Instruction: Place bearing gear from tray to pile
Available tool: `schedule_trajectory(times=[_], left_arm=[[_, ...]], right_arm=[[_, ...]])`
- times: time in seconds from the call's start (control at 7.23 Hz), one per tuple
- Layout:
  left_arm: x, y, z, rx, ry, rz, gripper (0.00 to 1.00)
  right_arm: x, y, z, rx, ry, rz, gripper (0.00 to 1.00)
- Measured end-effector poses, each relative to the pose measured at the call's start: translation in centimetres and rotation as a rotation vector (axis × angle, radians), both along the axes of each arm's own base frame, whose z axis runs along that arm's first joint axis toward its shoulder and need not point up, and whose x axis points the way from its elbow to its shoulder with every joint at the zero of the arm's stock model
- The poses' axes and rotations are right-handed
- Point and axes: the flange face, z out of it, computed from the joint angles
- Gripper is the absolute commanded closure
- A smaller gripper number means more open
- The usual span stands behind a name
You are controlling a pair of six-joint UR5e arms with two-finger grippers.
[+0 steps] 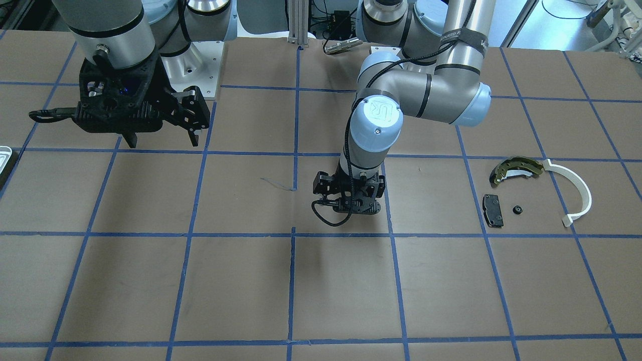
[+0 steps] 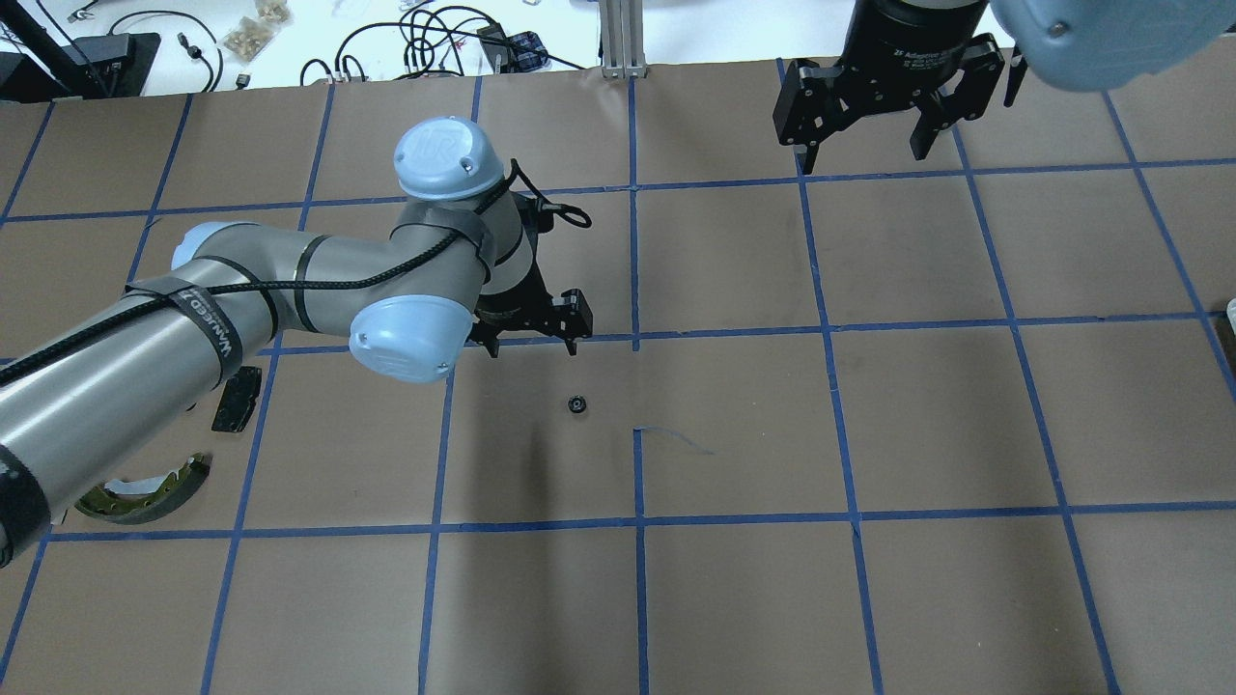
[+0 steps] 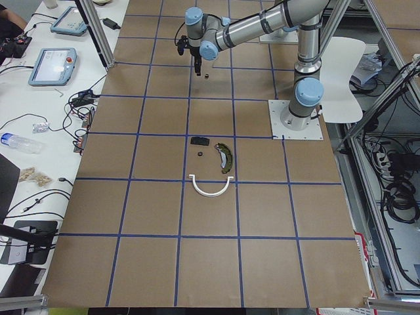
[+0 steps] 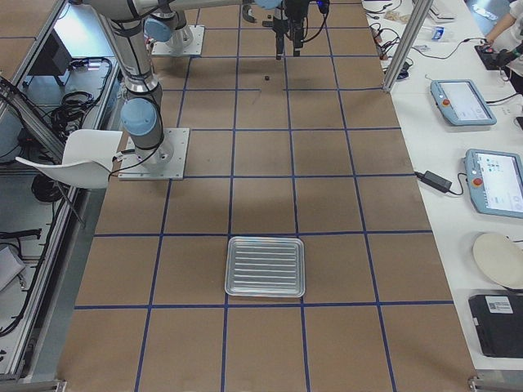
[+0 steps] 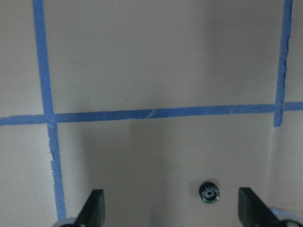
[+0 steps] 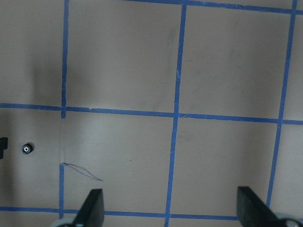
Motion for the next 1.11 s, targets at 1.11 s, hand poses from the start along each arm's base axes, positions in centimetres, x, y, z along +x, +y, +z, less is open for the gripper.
schedule_trajectory(times=[1.11], left_arm=[[-2.6,2.8,-6.1,0.004,0.005,-0.021,0.41]], right_arm=[[-0.9,1.3,0.1,0.001,0.003,0.034,0.0]])
